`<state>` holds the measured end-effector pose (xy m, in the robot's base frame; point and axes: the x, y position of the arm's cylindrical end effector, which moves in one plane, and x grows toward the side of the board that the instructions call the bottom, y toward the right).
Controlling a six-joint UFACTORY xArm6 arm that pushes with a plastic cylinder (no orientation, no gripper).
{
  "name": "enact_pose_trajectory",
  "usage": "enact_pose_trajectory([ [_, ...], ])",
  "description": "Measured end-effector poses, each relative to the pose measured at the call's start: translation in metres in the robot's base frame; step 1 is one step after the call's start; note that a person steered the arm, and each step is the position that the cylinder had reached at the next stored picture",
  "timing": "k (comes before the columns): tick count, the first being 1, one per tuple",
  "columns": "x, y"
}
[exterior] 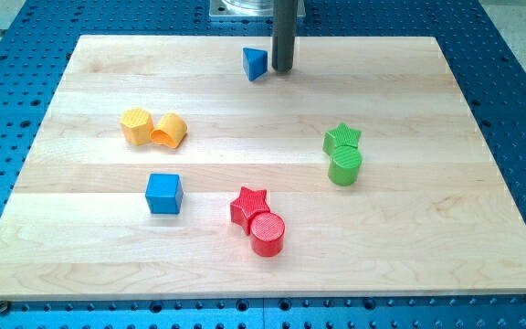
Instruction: Move the blue triangle closer to the blue cube
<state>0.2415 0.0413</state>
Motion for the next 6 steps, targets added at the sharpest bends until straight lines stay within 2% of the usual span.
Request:
enact_pose_trajectory([
  [1,-0.025,-0.018],
  [2,0.044,-0.069],
  [3,0.115,-0.064],
  [4,0.127,-0.064],
  [5,0.18,-0.123],
  [6,0.212,-0.139],
])
